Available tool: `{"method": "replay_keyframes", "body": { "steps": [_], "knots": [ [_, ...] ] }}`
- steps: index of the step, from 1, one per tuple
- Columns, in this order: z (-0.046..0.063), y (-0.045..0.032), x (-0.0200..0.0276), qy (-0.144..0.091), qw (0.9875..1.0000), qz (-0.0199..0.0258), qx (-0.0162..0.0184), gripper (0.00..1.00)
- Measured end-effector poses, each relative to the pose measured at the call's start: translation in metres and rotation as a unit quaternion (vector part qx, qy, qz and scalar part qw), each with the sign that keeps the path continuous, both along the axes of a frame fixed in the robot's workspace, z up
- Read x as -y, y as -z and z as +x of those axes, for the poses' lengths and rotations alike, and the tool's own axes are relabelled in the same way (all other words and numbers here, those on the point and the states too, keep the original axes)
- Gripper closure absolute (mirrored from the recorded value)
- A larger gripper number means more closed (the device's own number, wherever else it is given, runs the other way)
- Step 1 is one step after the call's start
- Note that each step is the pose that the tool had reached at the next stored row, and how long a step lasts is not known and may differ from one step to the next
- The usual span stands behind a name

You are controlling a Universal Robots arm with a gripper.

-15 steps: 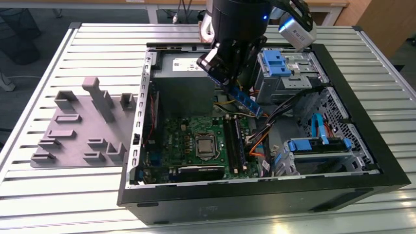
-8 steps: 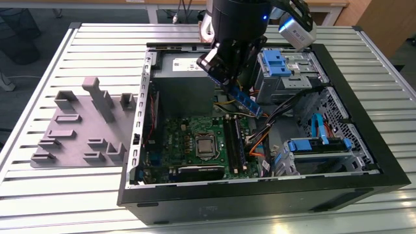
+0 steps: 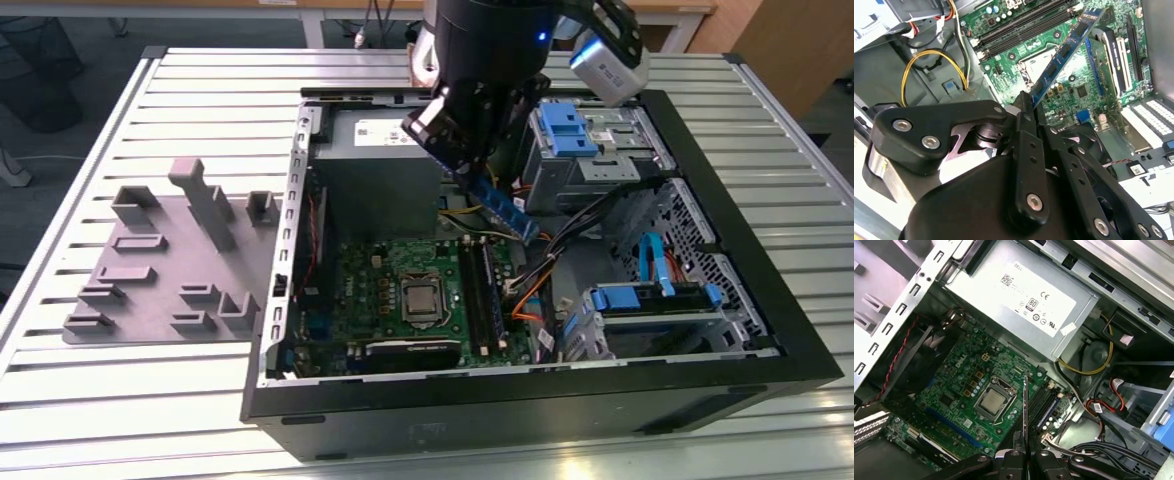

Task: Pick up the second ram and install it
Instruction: 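Insert the second ram into the second slot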

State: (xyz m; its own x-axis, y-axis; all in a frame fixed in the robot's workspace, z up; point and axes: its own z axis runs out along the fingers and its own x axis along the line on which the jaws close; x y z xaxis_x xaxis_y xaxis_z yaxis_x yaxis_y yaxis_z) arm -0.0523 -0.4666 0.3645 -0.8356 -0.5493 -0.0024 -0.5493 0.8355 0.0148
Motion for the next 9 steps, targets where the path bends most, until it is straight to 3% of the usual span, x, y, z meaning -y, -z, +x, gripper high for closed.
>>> {"method": "replay_keyframes", "body": {
  "steps": [9],
  "knots": [
    [0.0,0.0001,0.0,0.031,0.9995,-0.0001,0.0,0.86]
  ]
}}
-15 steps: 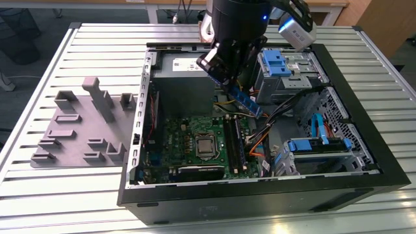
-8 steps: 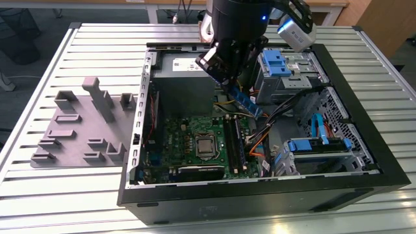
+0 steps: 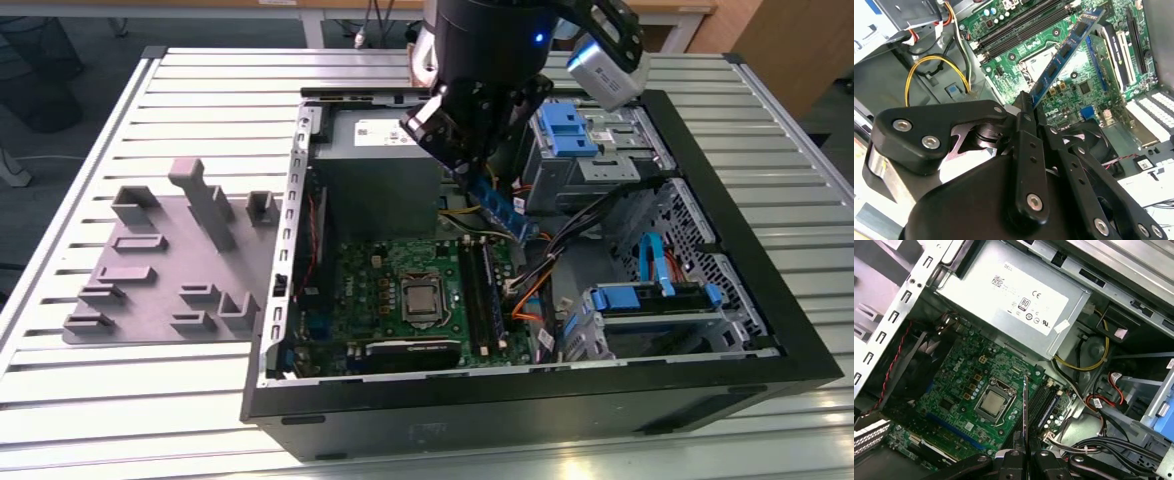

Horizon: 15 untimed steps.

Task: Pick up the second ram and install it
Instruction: 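Insert the second ram into the second slot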

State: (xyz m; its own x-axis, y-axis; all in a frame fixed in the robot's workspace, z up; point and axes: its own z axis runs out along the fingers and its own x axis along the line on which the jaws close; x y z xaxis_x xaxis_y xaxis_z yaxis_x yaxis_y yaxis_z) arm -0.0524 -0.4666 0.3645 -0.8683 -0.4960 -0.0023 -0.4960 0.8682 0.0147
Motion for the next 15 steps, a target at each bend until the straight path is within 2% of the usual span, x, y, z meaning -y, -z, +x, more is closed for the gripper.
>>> {"method": "replay_keyframes", "body": {
  "steps": [6,15],
  "knots": [
    [0.0,0.0001,0.0,0.021,0.9998,0.0,0.0,0.86],
    [0.0,0.0002,0.0,0.023,0.9997,0.0001,0.0001,0.86]
  ]
}}
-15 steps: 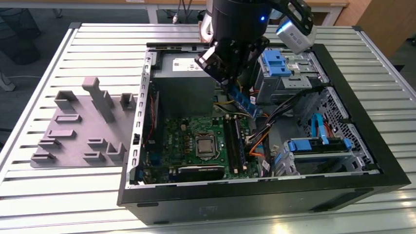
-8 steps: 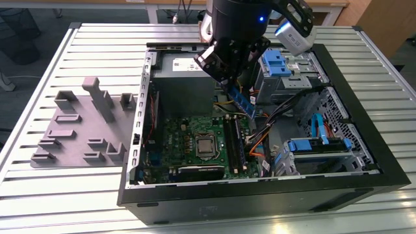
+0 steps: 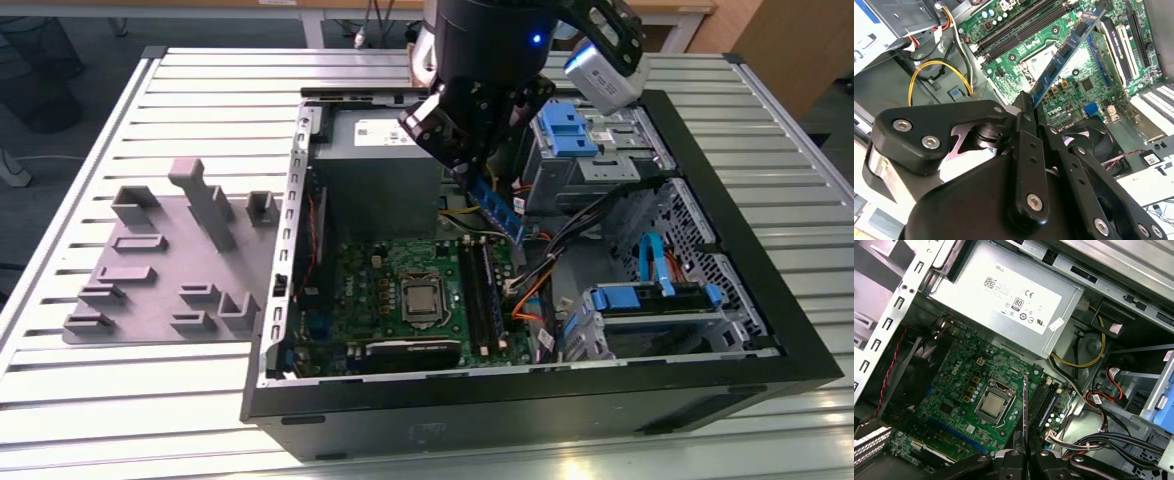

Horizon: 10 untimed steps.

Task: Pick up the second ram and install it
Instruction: 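Insert the second ram into the second slot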

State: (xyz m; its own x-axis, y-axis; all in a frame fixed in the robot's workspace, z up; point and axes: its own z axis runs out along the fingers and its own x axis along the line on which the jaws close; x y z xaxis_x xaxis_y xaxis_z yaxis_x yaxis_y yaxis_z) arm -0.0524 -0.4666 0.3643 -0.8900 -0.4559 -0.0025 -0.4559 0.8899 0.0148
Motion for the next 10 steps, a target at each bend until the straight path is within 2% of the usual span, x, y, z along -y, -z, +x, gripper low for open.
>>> {"method": "replay_keyframes", "body": {
  "steps": [7,10],
  "knots": [
    [0.0,0.0,0.0,0.003,1.0,0.0,-0.0001,0.86],
    [0.0,0.0002,0.0,0.021,0.9998,0.0,0.0,0.86]
  ]
}}
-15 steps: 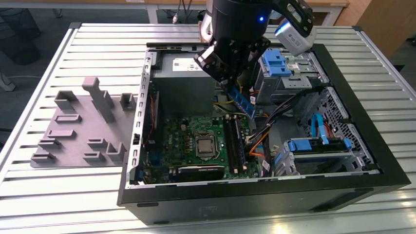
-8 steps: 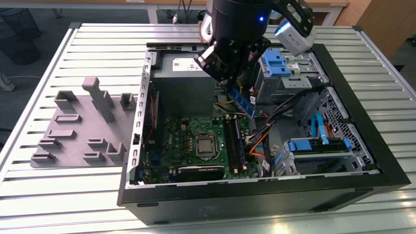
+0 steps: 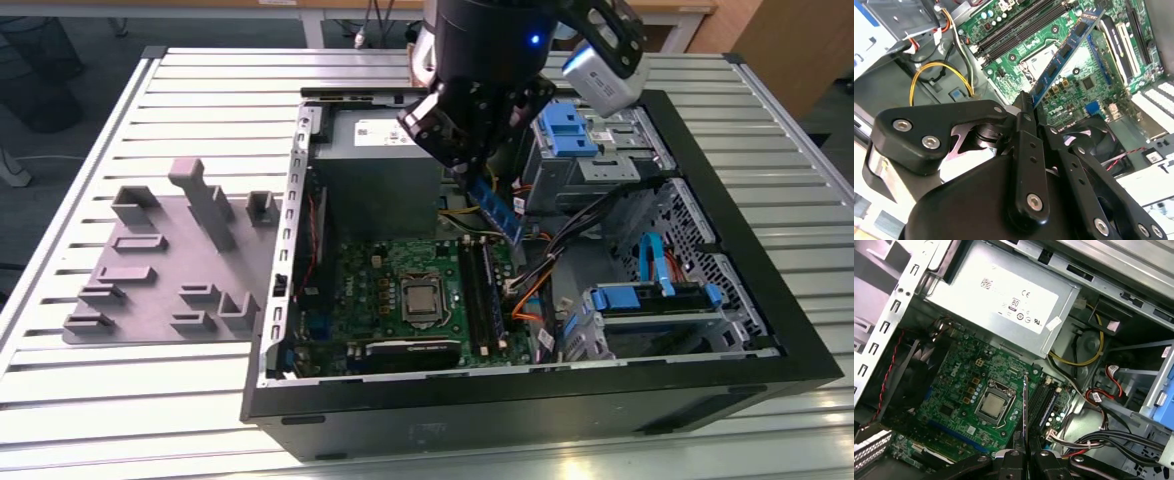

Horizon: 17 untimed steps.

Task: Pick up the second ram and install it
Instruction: 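Insert the second ram into the second slot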

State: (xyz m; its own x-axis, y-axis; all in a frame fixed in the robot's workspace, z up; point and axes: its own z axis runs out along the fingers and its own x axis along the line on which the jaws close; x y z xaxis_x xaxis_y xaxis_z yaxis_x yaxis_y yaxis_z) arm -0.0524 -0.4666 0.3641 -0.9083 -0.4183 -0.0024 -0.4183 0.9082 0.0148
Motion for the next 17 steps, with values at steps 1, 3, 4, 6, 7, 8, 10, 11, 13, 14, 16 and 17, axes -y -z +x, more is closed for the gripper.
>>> {"method": "replay_keyframes", "body": {
  "steps": [1,3,4,6,7,8,10,11,13,14,16,17],
  "knots": [
    [0.0,0.0002,0.0,0.009,1.0,0.0,0.0,0.86],
    [0.0,0.0007,0.0,0.027,0.9996,0.0,0.0,0.86],
    [0.0,0.001,0.0,0.035,0.9994,0.0,0.0,0.86],
    [0.0,0.0017,0.0,0.054,0.9986,0.0,0.0,0.86],
    [0.0,0.0021,0.0,0.062,0.9981,0.0,0.0,0.86],
    [0.0,0.0025,0.0,0.07,0.9976,0.0,0.0,0.86],
    [0.0,0.0034,0.0,0.086,0.9963,0.0,0.0,0.86],
    [0.0,0.0037,0.0,0.094,0.9956,0.0,0.0,0.86],
    [0.0,0.0045,0.0,0.111,0.9939,0.0,0.0,0.86],
    [0.0,0.0049,0.0,0.118,0.993,0.0,0.0,0.86],
    [0.0,0.0056,0.0,0.132,0.9912,0.0,0.0,0.86],
    [0.0,0.0059,0.0,0.139,0.9903,0.0,0.0,0.86]
  ]
}}
